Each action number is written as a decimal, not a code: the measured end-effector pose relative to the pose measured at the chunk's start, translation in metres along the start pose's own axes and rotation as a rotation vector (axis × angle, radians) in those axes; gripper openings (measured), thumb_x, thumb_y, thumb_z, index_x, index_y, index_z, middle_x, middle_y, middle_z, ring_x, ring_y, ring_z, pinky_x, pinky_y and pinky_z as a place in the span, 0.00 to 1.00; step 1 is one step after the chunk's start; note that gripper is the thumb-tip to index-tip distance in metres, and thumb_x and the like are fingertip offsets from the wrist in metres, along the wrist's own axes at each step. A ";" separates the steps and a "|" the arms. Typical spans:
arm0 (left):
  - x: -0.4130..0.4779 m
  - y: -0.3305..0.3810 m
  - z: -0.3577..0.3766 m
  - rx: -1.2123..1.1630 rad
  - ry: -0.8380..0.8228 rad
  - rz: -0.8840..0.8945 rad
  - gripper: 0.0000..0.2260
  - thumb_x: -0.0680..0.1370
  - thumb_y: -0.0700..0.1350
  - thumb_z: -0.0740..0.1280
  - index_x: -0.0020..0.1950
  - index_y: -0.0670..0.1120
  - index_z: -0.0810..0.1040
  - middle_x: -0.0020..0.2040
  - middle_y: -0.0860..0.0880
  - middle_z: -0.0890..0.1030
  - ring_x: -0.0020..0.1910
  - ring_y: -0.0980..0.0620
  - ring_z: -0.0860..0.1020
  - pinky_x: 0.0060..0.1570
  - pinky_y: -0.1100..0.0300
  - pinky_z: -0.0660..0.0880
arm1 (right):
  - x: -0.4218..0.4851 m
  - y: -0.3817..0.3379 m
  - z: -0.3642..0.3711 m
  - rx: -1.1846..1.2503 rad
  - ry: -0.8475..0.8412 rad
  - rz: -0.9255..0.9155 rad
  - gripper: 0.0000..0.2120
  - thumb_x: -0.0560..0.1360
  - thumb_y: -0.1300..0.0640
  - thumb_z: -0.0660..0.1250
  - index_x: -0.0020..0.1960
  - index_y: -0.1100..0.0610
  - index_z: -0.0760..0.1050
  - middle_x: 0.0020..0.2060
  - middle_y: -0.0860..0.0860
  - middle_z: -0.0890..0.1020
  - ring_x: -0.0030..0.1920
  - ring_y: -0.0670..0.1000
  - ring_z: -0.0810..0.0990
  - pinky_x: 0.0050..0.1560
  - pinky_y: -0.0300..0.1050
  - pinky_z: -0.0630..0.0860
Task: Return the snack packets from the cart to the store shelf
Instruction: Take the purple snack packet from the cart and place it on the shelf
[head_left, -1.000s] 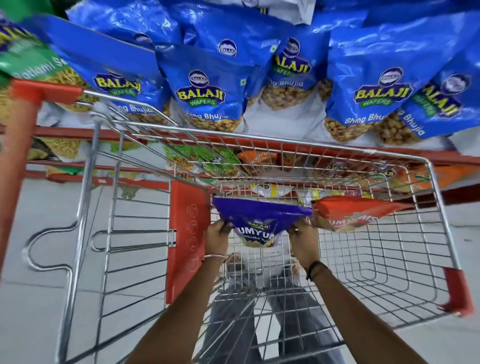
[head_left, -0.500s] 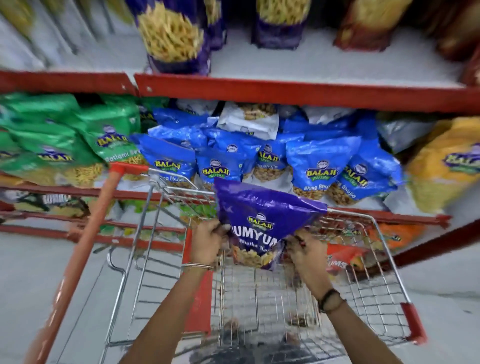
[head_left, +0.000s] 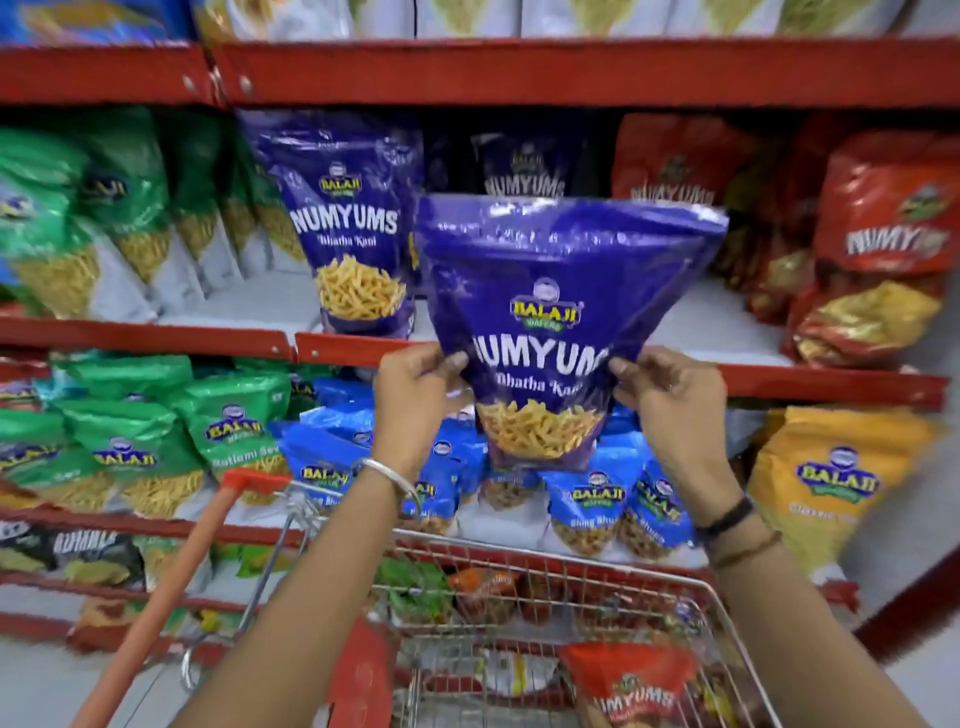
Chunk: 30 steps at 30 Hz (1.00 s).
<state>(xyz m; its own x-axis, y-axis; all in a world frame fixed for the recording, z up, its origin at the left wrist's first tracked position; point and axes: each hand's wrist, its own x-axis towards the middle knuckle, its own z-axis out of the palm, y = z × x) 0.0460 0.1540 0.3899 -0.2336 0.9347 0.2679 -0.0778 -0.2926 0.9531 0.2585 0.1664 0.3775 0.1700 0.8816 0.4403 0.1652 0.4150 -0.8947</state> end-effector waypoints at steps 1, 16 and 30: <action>0.009 0.012 0.006 -0.028 0.013 0.032 0.13 0.75 0.33 0.62 0.38 0.48 0.80 0.27 0.58 0.81 0.29 0.61 0.77 0.34 0.61 0.81 | 0.015 -0.009 0.002 0.038 0.027 -0.027 0.08 0.70 0.59 0.68 0.33 0.50 0.79 0.27 0.42 0.80 0.37 0.46 0.76 0.43 0.52 0.79; 0.159 -0.037 0.048 -0.212 0.338 0.079 0.15 0.75 0.33 0.63 0.31 0.47 0.67 0.29 0.51 0.69 0.26 0.60 0.66 0.29 0.66 0.73 | 0.156 0.047 0.082 0.189 0.184 -0.014 0.09 0.70 0.58 0.66 0.34 0.45 0.77 0.36 0.49 0.80 0.42 0.52 0.76 0.53 0.63 0.78; 0.202 -0.056 0.051 0.226 -0.132 0.023 0.21 0.79 0.56 0.44 0.73 0.59 0.50 0.77 0.52 0.54 0.73 0.50 0.59 0.68 0.51 0.60 | 0.204 0.081 0.085 0.085 -0.061 0.371 0.32 0.67 0.26 0.53 0.61 0.45 0.71 0.67 0.51 0.73 0.66 0.54 0.71 0.69 0.58 0.67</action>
<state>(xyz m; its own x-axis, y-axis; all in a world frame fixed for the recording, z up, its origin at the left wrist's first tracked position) 0.0527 0.3697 0.3978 -0.1029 0.9510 0.2915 0.1484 -0.2751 0.9499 0.2239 0.3995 0.3883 0.1441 0.9862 0.0821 0.0215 0.0798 -0.9966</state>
